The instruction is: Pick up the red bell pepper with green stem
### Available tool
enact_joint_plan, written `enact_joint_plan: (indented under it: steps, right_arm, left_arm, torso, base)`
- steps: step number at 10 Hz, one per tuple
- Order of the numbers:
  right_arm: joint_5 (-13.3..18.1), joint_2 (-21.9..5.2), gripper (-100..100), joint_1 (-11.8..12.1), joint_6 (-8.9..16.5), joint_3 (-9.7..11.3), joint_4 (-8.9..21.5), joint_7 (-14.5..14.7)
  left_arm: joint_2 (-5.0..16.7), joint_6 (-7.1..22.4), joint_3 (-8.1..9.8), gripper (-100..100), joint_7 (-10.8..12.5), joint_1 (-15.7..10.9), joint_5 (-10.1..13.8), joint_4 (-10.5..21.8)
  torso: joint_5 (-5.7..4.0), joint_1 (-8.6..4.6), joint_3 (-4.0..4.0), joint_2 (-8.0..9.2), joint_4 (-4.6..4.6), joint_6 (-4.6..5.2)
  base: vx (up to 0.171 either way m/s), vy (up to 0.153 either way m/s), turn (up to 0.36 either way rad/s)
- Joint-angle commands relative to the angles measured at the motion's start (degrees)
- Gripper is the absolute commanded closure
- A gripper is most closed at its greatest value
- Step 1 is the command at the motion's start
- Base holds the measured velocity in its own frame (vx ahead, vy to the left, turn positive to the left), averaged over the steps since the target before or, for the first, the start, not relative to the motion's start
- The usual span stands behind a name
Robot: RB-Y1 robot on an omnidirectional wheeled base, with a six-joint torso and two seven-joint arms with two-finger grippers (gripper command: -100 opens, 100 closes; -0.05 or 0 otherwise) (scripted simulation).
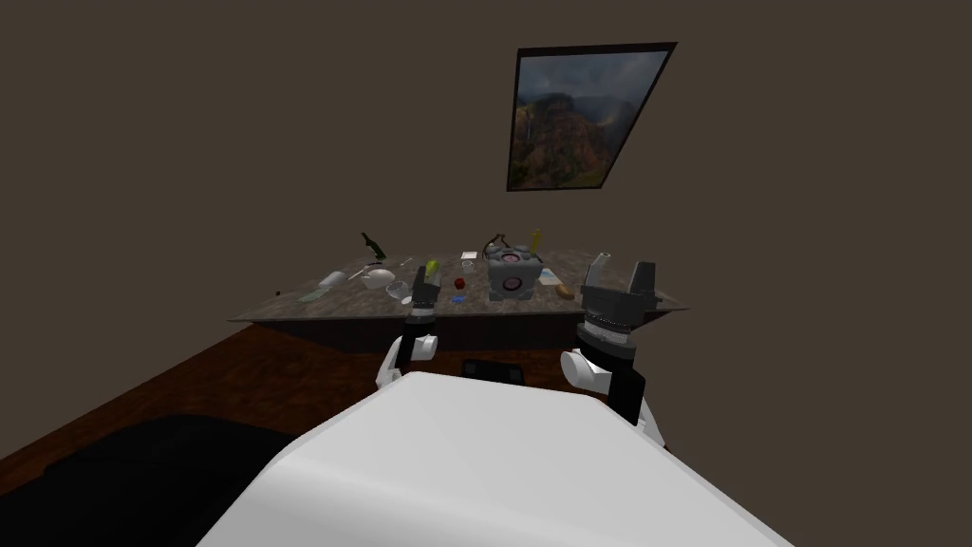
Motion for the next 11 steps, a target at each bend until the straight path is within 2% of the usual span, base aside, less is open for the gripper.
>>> enact_joint_plan:
  steps: [1, 4, 5, 7, 8, 9, 10, 11]
  right_arm:
    - [0.0, 0.0, 0, 0.0, 0.0, 0.0, 0.0, 0.0]
    - [0.0, 0.0, 0, 0.0, 0.0, 0.0, 0.0, 0.0]
    - [0.0, 0.0, 0, 0.0, 0.0, 0.0, 0.0, 0.0]
    - [0.0, 0.0, 0, 0.0, 0.0, 0.0, 0.0, 0.0]
    - [0.0, 0.0, 0, 0.0, 0.0, 0.0, 0.0, 0.0]
    - [0.0, -0.01, 0, 0.0, 0.0, 0.0, 0.0, 0.0]
    - [0.0, -0.01, 0, 0.0, 0.0, 0.0, 0.0, 0.0]
    - [0.0, -0.01, 0, 0.0, 0.0, 0.0, 0.0, 0.0]
  left_arm:
    - [0.83, 0.69, 0.57, -100, 0.49, -1.5, 0.2, 2.0]
    - [3.78, 5.57, 1.69, -100, 2.46, -7.31, 0.86, 7.96]
    - [3.78, 5.95, 1.69, -100, 2.46, -7.36, 0.86, 8.5]
    - [5.68, 9.66, 2.38, -100, 3.97, -11.42, 1.57, 12.36]
    - [5.68, 10.23, 2.38, -100, 3.97, -12.06, 1.57, 13.75]
    - [6.64, 12.21, 2.7, -100, 4.78, -14.59, 2.01, 16.13]
    - [6.64, 12.57, 2.7, -100, 4.78, -14.59, 2.01, 16.58]
    - [7.61, 14.61, 2.99, -100, 5.61, -17.17, 2.51, 19.18]
  torso:
    - [0.0, 0.0, 0.0, 0.0, 0.0, 0.0]
    - [0.03, 0.12, -0.01, -0.02, 0.0, 0.0]
    - [0.02, 0.07, -0.01, -0.03, 0.0, 0.0]
    - [0.03, 0.14, -0.02, -0.04, -0.01, 0.0]
    - [0.03, 0.15, -0.02, -0.04, -0.01, -0.01]
    - [0.04, 0.16, -0.02, -0.04, -0.01, 0.01]
    - [0.04, 0.19, -0.02, -0.04, -0.01, -0.01]
    - [0.04, 0.2, -0.02, -0.03, -0.01, 0.0]
  base:
    - [-0.008, -0.035, 0.029]
    - [-0.006, -0.034, 0.091]
    - [-0.002, -0.034, 0.028]
    - [-0.002, -0.022, 0.103]
    - [-0.004, -0.016, 0.046]
    - [-0.004, -0.011, 0.076]
    - [-0.001, -0.009, 0.035]
    - [-0.001, -0.007, 0.074]
